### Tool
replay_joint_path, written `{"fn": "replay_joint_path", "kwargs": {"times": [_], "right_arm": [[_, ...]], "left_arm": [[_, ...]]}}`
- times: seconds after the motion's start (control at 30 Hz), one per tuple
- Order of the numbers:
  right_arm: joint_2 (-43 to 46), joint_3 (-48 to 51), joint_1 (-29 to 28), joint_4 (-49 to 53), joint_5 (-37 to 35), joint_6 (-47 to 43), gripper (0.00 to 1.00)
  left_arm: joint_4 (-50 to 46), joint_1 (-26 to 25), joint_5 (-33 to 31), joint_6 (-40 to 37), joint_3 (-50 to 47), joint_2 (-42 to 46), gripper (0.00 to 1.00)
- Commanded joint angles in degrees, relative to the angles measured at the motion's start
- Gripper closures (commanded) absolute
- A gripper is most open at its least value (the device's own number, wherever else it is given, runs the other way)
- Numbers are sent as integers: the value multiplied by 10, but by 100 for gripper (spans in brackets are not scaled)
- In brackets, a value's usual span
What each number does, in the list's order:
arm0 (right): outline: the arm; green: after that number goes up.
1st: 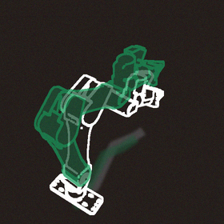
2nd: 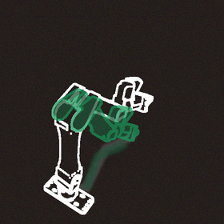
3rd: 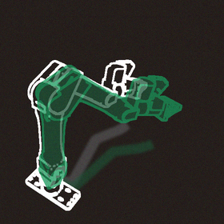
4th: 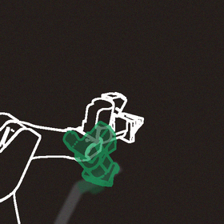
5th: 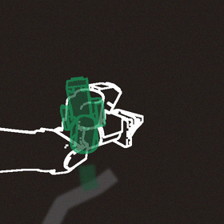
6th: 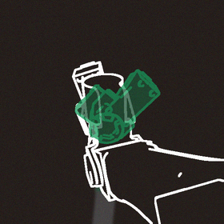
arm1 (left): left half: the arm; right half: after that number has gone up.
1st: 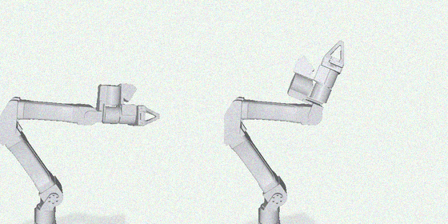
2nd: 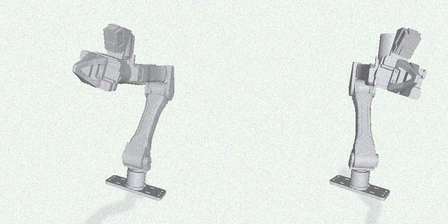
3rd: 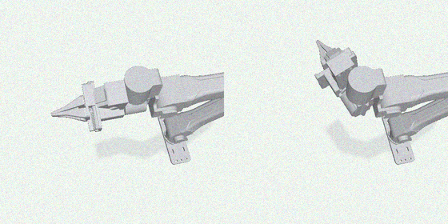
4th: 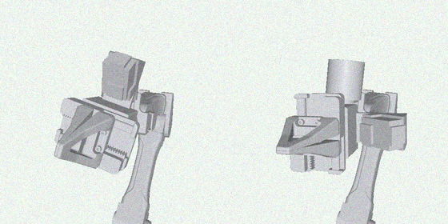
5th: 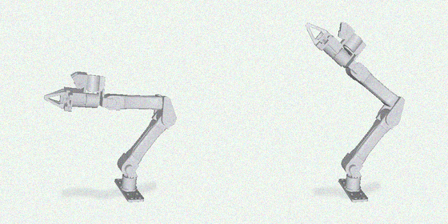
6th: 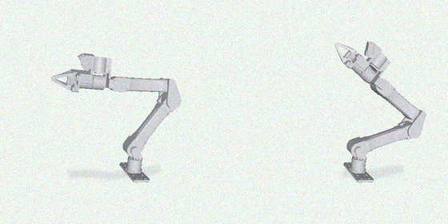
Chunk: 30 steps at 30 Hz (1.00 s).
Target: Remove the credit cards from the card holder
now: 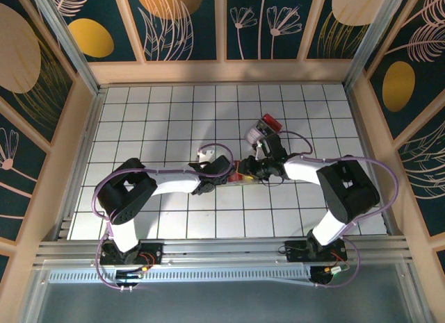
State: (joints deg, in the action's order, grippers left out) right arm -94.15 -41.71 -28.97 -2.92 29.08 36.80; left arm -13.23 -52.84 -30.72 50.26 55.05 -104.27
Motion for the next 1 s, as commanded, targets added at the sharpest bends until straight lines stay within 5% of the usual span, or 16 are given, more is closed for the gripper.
{"fn": "replay_joint_path", "kwargs": {"times": [0.0, 0.27, 0.5, 0.97], "right_arm": [[-9, 8, -2, -40, 24, 12, 70], [-24, 1, -6, -54, 37, 15, 78], [-16, -10, -4, -17, 6, 6, 100], [64, -86, 2, 182, -169, -85, 100]], "left_arm": [[-82, 3, 20, -10, -25, -23, 1], [-79, 3, 22, -8, -26, -23, 1], [-80, 3, 17, 5, -38, -16, 1], [-80, 4, 3, 6, -46, -13, 1]]}}
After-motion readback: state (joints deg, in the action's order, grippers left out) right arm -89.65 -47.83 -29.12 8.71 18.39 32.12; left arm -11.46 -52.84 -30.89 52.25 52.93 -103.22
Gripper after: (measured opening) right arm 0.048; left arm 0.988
